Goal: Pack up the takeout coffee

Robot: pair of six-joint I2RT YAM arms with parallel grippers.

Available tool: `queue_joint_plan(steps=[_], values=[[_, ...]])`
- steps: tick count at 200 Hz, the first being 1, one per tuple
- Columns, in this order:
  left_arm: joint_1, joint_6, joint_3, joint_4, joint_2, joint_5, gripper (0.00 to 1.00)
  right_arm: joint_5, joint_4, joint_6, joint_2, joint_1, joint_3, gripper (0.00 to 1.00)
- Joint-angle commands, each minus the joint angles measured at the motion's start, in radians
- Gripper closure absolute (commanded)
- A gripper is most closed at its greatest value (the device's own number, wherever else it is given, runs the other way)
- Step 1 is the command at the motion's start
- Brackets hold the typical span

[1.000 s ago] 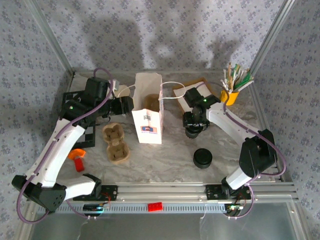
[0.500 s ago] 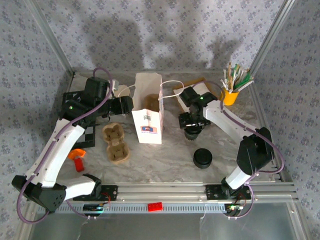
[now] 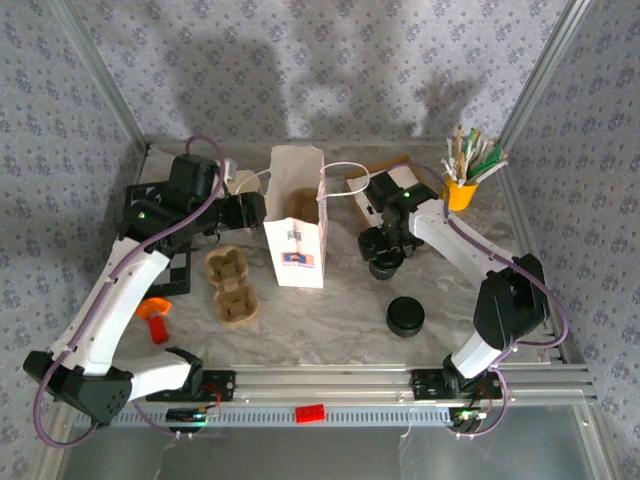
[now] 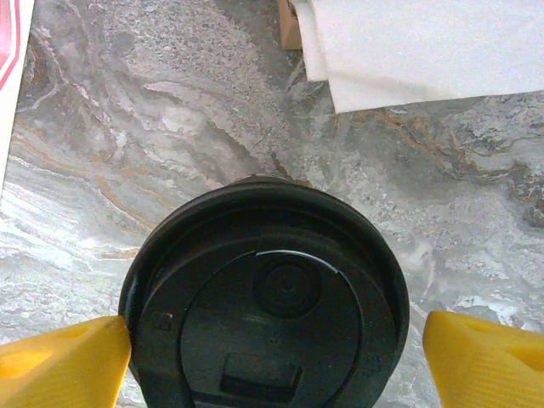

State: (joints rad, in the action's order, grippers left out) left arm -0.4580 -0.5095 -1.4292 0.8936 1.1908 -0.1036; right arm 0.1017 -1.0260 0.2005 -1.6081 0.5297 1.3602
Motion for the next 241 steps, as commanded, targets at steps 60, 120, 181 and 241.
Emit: queue_joint_plan(steps=[60,120,181,241], values=[[0.009,0.000,0.003,-0.004,-0.016,0.005,0.33,0.013,0.004,0.011,-0.024,0.000,-0.006,0.13],[0.010,0.000,0.001,0.000,-0.016,0.005,0.33,0.011,-0.005,0.046,-0.048,0.000,-0.003,0.16],[0.012,0.000,-0.002,0.001,-0.017,0.005,0.33,0.025,-0.047,0.183,-0.011,0.003,0.055,0.03],[0.018,-0.004,-0.004,0.005,-0.023,0.015,0.33,0.037,-0.090,0.383,-0.017,0.001,0.054,0.07]])
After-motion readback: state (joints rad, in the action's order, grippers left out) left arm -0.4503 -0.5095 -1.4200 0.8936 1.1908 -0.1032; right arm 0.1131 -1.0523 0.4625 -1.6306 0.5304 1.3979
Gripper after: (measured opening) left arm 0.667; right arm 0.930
